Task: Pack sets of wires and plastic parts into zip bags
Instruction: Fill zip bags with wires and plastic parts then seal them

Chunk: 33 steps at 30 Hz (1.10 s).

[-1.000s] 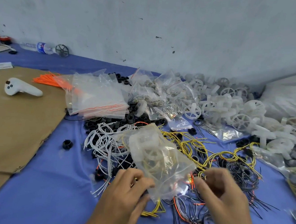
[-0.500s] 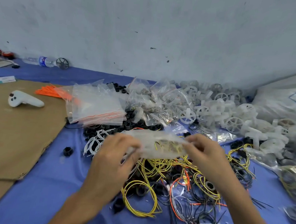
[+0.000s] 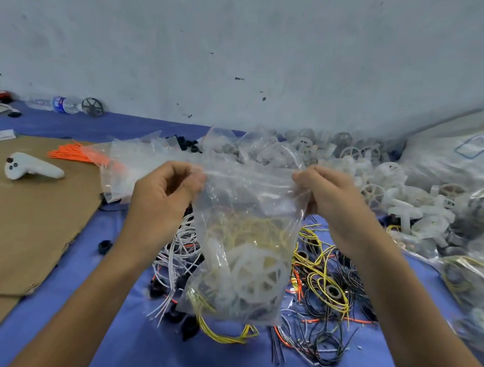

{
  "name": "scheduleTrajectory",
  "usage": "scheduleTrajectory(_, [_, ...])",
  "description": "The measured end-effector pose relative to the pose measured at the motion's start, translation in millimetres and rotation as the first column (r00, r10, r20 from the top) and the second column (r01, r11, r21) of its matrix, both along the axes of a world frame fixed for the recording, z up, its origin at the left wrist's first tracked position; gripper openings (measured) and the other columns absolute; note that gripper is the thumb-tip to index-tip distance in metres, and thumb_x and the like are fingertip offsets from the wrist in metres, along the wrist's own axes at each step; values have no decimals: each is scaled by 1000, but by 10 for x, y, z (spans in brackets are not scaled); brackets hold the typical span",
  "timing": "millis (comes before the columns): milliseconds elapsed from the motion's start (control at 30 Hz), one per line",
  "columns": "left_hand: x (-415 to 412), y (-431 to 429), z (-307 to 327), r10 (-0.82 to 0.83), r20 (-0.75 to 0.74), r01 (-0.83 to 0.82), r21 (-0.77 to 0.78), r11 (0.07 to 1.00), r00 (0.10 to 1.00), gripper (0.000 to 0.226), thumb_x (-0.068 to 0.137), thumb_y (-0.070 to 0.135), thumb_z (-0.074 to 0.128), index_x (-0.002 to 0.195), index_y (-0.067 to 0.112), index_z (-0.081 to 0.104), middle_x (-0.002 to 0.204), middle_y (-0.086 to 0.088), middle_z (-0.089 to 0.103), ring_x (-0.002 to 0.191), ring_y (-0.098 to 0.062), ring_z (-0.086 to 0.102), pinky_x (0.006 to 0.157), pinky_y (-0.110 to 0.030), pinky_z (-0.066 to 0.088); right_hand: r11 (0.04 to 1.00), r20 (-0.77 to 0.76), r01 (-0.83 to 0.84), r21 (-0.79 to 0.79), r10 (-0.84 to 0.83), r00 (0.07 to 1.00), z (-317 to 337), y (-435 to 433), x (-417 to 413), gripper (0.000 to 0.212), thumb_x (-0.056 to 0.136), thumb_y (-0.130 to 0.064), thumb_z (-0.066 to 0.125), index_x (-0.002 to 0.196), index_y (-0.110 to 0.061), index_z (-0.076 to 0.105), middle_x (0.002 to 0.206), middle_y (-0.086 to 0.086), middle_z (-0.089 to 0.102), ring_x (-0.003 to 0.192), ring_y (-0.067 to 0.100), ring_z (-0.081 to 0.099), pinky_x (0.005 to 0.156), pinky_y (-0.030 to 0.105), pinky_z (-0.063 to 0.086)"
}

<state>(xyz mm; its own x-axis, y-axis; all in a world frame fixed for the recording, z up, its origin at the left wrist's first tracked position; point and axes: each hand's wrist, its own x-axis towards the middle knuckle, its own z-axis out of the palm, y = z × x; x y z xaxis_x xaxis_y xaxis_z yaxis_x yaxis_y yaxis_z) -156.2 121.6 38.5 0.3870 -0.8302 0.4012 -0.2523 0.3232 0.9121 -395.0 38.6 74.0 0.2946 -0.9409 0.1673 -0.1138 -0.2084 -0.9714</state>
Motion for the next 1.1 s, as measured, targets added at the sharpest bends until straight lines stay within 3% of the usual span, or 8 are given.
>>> scheduleTrajectory(100, [-23,19,-159,6,-48,-3,59,998,999,5,91,25,69,92,28,72,80,7,72,70,-1,63,65,-15,50,1000,-74,-2,-17,0,997,-98,11,-10,32,89,-24,63,57,-23,63,61,-4,64,54,12,54,51,24,44])
scheduleTrajectory(200, [0,21,-175,35,-52,-32,75,997,998,5,90,31,69,89,35,73,83,11,72,72,-1,62,67,-18,52,999,-144,-18,-49,11,990,-67,-3,-24,31,90,-28,62,59,-23,62,62,-5,64,54,11,54,54,25,45])
scheduleTrajectory(333, [-20,9,-148,43,-53,-40,57,998,998,4,90,28,70,89,30,73,84,9,72,76,-4,62,74,-25,53,971,-291,-93,-220,25,956,71,-10,45,30,90,-47,59,82,-19,65,73,1,62,65,11,51,65,31,42])
scheduleTrajectory(433, [-86,48,-153,13,-45,-12,32,999,999,5,90,23,70,88,27,73,81,11,72,74,-3,63,72,-19,52,889,-455,-248,-384,51,889,231,82,203,20,93,-47,58,97,-29,67,89,-13,68,81,-4,60,75,17,45])
scheduleTrajectory(500, [-124,77,-157,-4,-55,5,26,1000,998,5,90,21,70,88,24,74,84,5,74,78,-13,67,76,-28,56,818,-573,-353,-453,36,819,338,148,330,24,93,-45,60,109,-28,67,105,-17,67,99,-5,58,84,14,43])
scheduleTrajectory(633, [-170,135,-127,-59,-27,59,1,998,998,6,91,20,69,93,21,75,89,-5,74,90,-35,66,85,-50,54,718,-764,-546,-432,31,645,461,215,554,30,91,-43,64,114,-24,67,112,-9,67,107,8,58,94,29,44])
scheduleTrajectory(800, [-159,186,-105,-76,11,76,-23,997,997,6,91,28,68,93,29,74,89,-7,72,86,-40,62,81,-56,51,750,-755,-541,-380,86,650,488,240,653,8,86,-28,69,91,-24,70,85,-9,71,86,8,65,83,36,52])
scheduleTrajectory(1100, [-178,215,-168,-68,-17,67,-40,997,998,11,88,36,67,94,30,74,90,-7,73,78,-23,62,81,-54,52,761,-743,-551,-344,138,655,450,273,658,9,82,-28,69,90,-24,71,83,-8,71,84,10,66,81,36,54])
